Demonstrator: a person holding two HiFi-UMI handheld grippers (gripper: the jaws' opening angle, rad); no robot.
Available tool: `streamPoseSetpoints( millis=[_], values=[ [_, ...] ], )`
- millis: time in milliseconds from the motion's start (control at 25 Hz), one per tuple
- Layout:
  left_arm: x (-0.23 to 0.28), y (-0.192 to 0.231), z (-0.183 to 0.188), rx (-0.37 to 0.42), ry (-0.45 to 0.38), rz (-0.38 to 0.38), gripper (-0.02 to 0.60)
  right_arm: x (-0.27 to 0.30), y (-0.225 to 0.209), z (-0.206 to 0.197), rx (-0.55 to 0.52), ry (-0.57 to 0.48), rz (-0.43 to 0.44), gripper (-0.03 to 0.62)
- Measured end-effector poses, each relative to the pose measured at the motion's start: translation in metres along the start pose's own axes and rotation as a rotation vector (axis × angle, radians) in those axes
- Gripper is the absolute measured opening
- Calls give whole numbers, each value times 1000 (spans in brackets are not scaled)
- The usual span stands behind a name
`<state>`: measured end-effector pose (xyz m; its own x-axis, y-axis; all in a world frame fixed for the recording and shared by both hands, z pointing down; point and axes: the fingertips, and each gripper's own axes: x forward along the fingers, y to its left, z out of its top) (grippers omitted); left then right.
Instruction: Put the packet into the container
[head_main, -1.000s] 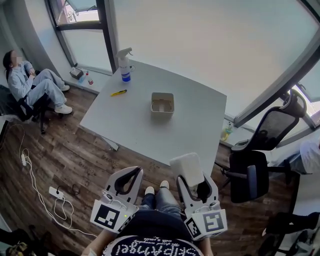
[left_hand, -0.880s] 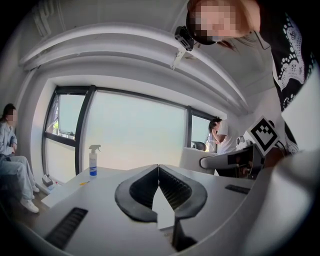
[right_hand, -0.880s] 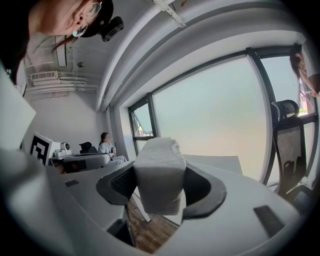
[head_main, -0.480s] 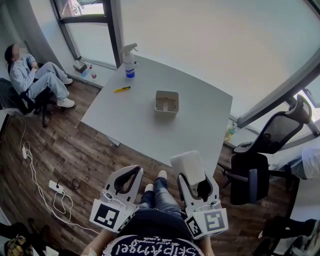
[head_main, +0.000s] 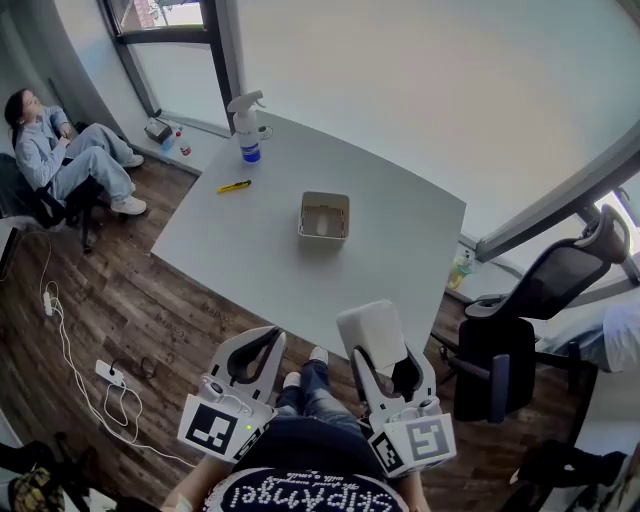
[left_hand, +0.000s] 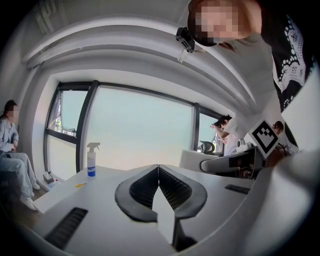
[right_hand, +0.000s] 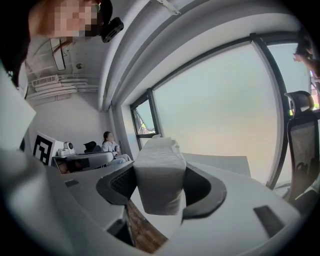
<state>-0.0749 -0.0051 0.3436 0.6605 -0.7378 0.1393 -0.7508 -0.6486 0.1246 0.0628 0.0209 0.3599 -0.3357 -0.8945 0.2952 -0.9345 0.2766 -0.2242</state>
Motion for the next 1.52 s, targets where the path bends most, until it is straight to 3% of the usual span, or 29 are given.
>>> streamPoseSetpoints(
  millis=[680,1040,1520],
  values=[
    [80,0,10,10,-11,15,8,39,-59,16,2,9,34,267],
    [91,-1,15,10,-23,13,8,47,-61,23,-5,2,50,267],
    [95,13,26,17,-47,-40,8,54,-50,39,-12,-39,7,267]
  ],
)
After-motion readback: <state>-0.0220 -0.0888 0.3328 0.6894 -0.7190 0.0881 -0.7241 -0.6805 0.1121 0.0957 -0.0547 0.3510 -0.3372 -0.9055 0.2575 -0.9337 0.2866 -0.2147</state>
